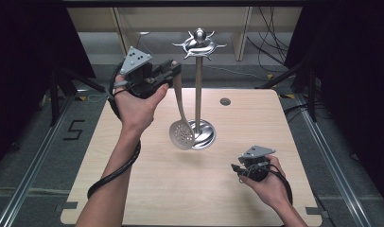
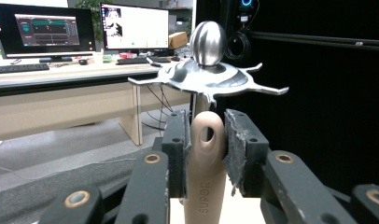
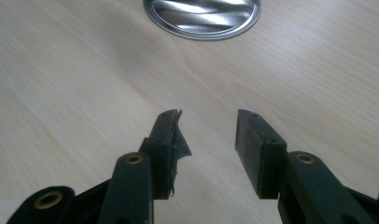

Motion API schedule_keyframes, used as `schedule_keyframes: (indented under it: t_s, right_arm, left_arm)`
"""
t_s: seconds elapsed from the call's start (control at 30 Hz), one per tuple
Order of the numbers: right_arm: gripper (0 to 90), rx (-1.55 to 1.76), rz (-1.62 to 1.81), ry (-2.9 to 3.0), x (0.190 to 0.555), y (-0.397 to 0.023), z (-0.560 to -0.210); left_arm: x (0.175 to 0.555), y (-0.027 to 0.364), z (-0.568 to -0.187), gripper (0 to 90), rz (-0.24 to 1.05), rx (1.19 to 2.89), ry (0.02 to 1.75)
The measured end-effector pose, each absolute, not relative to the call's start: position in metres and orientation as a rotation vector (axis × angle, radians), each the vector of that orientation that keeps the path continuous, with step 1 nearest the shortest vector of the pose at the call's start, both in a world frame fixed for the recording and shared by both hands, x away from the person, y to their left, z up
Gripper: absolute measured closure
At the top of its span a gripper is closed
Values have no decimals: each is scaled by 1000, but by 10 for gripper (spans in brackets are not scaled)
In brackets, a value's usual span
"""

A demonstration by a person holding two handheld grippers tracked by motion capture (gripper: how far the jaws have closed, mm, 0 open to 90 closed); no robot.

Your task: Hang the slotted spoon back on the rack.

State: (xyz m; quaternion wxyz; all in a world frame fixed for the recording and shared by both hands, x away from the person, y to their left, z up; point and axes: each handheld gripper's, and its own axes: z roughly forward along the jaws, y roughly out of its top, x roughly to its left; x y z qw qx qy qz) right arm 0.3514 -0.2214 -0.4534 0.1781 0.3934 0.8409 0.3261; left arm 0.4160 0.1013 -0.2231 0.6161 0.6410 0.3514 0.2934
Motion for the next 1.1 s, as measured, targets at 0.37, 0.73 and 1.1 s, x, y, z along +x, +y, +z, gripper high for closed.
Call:
schedule_keyframes:
  t_s: [0.37,0.73,1.1]
  right_arm:
    - [598,1097,920,2386,352,-222,-454]
    - [599,1101,921,2393,352,-222,-454]
    - [598,1135,923,2404,351,-220,-455]
  left_arm:
    - [423,96,-212,696,678,1488,801]
    - [430,86,-210,696,684,1514,815]
    - [435,79,-213,695,674,1540,842]
